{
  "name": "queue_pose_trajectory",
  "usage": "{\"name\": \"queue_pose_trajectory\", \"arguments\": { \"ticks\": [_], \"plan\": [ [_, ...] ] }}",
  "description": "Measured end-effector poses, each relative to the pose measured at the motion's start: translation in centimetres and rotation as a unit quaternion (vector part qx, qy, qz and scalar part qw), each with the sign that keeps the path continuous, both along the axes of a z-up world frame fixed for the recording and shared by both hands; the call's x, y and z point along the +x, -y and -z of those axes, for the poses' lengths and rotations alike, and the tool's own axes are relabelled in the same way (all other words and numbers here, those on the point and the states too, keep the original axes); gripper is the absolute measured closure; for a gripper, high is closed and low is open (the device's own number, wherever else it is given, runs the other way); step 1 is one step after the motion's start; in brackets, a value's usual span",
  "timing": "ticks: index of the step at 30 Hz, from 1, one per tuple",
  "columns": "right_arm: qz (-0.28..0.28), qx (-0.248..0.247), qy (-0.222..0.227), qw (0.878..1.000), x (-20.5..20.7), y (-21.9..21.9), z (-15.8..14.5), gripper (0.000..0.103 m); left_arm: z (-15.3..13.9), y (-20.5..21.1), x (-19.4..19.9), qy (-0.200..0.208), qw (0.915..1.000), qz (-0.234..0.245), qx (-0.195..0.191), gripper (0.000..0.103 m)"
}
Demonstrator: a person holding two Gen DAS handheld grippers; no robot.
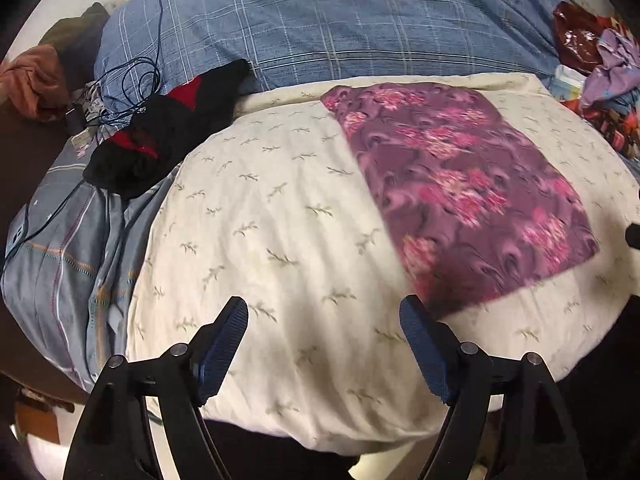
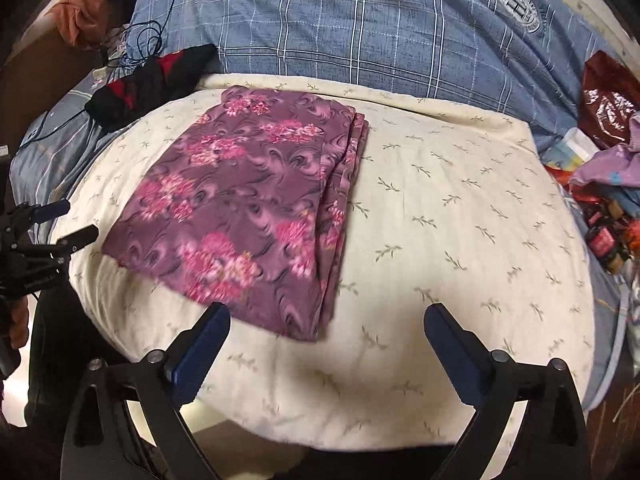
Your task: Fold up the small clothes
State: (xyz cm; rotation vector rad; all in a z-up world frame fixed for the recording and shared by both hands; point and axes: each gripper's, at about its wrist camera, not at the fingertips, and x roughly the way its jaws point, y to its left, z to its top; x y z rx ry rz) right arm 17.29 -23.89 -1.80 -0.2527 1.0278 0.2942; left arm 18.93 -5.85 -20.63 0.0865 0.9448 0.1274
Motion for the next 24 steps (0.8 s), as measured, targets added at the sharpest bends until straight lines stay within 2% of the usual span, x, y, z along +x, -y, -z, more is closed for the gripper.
{"name": "queue_pose_trajectory", "arguments": {
  "ticks": [3,9,14,19,24],
  "plan": [
    [0.012,-0.009,0.014,1.000,-0.7,0.2,-0.4,0.004,-0.2,1.1,-1.0,0.003,1.0000,0.005,0.005,0.025],
    [0.035,-0.045,0.042,0.997,-2.0,0.9,-0.2,0.004,-0.3,2.2,-1.3,0.005,0.9998,0.006,-0.018,0.025],
    [0.041,-0.026,0.033,0.998,-2.3,1.6,-0.3,0.004,-0.9,2.3,-1.9,0.013,0.9992,0.014,-0.035,0.025],
    [0.044,-0.043,0.042,0.997,-2.7,1.6,-0.7,0.003,-1.1,2.2,-2.5,0.015,0.9984,0.012,-0.053,0.025],
    [0.052,-0.028,0.045,0.997,-2.9,1.8,-0.7,0.001,-1.4,2.6,-2.9,0.014,0.9980,0.022,-0.058,0.025]
  ]
}}
